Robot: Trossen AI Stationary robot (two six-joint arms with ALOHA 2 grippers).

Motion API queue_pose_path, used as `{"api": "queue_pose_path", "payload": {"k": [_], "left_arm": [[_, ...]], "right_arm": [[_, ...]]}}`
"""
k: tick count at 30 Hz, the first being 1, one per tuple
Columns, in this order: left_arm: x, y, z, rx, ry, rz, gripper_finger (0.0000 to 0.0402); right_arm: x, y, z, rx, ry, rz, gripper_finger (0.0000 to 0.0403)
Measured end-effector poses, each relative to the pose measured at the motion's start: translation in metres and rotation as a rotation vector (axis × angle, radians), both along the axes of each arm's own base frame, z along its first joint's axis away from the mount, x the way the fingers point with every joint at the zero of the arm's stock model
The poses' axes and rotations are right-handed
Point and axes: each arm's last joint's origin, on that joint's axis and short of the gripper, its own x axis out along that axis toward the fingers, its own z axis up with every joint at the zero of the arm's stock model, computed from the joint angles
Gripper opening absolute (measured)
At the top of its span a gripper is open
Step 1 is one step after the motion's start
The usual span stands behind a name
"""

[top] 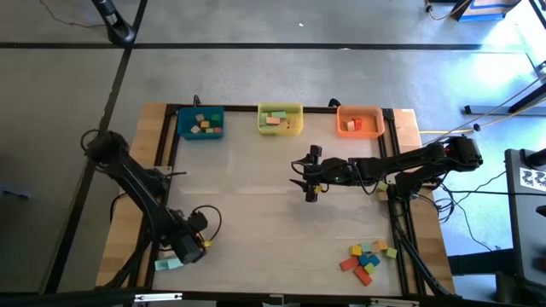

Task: Sort blocks by size
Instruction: Put the yellow triangle block into the orange bin

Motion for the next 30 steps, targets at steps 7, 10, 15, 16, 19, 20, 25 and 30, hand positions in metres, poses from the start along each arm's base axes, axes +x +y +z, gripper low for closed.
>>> {"api": "queue_pose_path", "payload": {"k": [7,10,15,16,19,20,25,30], "left_arm": [[0.011,0.013,0.008,0.057,-0.095,-0.038,0.0122],[0.015,0.017,0.009,0.072,-0.102,-0.054,0.0125],[0.021,0.025,0.009,0.106,-0.116,-0.080,0.0127],[0.023,0.027,0.009,0.118,-0.123,-0.079,0.0127],[0.028,0.033,0.010,0.157,-0.140,-0.095,0.0127],[0.029,0.035,0.010,0.169,-0.143,-0.102,0.0127],[0.038,0.047,0.010,0.232,-0.160,-0.121,0.0128],[0.047,0.061,0.011,0.305,-0.174,-0.147,0.0128]], "right_arm": [[0.000,0.000,0.000,0.000,0.001,0.000,0.0276],[0.000,0.000,0.000,0.000,0.001,0.000,0.0276],[0.000,0.000,0.000,0.000,0.003,0.000,0.0276],[0.000,0.000,0.000,0.002,0.005,0.000,0.0276],[-0.001,0.000,-0.001,0.023,0.007,-0.012,0.0276],[-0.001,0.000,-0.001,0.027,0.009,-0.014,0.0276],[-0.002,0.000,-0.004,0.054,0.029,-0.030,0.0276],[-0.003,0.000,-0.006,0.075,0.049,-0.043,0.0276]]}}
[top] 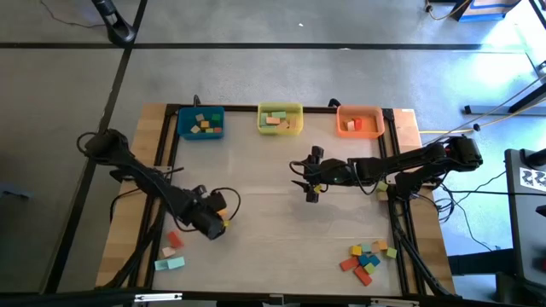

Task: Sort blocks by size
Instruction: Put the yellow triangle block into the orange bin

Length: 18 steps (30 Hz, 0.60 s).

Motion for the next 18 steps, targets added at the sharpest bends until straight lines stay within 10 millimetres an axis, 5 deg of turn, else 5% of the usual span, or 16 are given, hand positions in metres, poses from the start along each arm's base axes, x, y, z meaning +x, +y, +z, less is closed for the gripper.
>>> {"api": "queue_pose_path", "payload": {"k": [10,18], "left_arm": [[0.027,0.024,0.006,0.097,-0.099,-0.123,0.0129],[0.044,0.043,0.032,0.195,-0.306,-0.197,0.0129]], "right_arm": [[-0.001,0.000,-0.002,0.006,0.019,-0.005,0.0276],[0.002,0.002,0.003,0.062,-0.041,0.059,0.0276]]}}
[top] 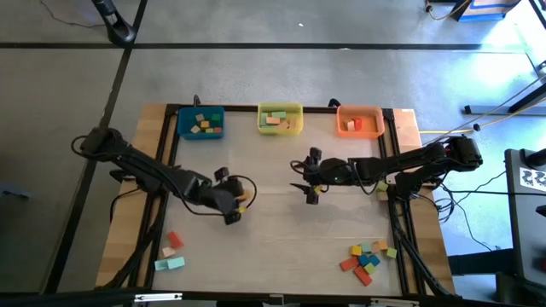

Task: Sort blocks by size
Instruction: Put the yellow triangle block into the orange bin

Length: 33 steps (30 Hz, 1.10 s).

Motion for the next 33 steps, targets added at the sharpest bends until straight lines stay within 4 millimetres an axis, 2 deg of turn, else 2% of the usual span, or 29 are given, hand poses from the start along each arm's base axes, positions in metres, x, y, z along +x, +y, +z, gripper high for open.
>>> {"api": "queue_pose_path", "payload": {"k": [7,18,23,33], "left_arm": [[0.018,0.011,0.027,0.073,-0.245,-0.073,0.0129],[0.032,0.011,0.054,0.146,-0.518,-0.129,0.0129],[0.040,0.009,0.052,0.167,-0.559,-0.142,0.0129],[0.047,0.007,0.047,0.195,-0.574,-0.157,0.0129]], "right_arm": [[0.009,0.004,0.003,0.060,-0.098,0.102,0.0276],[0.030,0.008,-0.001,0.133,-0.284,0.154,0.0276],[0.037,0.008,-0.001,0.178,-0.380,0.145,0.0276],[0.041,0.011,0.004,0.199,-0.437,0.218,0.0276]]}}
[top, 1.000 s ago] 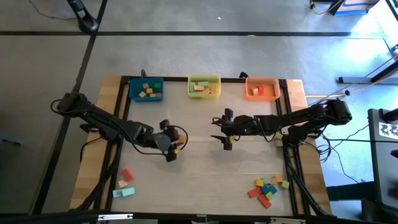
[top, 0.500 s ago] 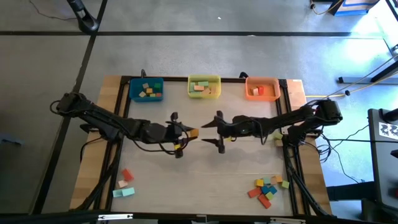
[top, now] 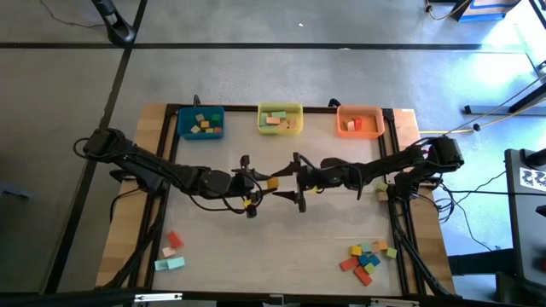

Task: Sort blocks by size
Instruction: Put the yellow triangle block into the orange bin

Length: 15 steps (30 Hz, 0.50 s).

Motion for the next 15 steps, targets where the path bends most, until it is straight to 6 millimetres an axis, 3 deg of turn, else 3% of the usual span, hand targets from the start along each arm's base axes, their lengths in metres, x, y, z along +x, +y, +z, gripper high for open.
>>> {"api": "queue_pose_path", "payload": {"k": [15], "left_arm": [[0.0009,-0.0019,0.0037,-0.022,-0.037,-0.053,0.0129]], "right_arm": [[0.0001,0.0008,0.0037,-0.047,-0.045,0.028,0.0275]]}}
